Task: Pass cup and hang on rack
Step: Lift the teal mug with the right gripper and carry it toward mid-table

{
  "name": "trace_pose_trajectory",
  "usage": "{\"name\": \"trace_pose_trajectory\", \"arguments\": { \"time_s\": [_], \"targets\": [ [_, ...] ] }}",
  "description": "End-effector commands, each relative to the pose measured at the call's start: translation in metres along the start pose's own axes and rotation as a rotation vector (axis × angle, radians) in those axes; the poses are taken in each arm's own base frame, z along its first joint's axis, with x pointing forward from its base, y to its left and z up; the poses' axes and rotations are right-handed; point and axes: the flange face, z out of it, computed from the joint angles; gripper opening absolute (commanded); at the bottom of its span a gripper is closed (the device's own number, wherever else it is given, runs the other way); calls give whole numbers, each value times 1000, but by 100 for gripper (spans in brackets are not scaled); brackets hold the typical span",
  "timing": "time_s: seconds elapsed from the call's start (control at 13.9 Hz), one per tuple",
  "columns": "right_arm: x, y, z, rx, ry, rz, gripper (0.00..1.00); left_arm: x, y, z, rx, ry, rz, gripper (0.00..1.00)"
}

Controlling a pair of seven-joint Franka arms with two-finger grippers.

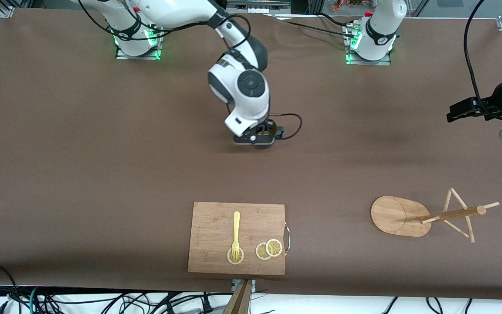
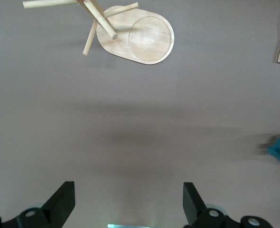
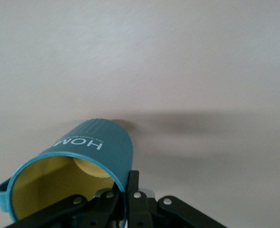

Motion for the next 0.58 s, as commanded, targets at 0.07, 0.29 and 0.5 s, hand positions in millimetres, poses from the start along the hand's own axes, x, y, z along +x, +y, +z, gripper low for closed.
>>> {"name": "trace_pose_trajectory", "arguments": {
  "time_s": [0.07,0.29,0.5],
  "targets": [
    [-41,-47,31,34,34,28,0,4,-3,-3,6,3,-4,100],
    [-51,-55,37,31,32,28,4,8,4,8,9,-20,11,100],
    [-58,-59,38,29,30,39,9,10,4,11,5,-29,13,100]
  ]
}}
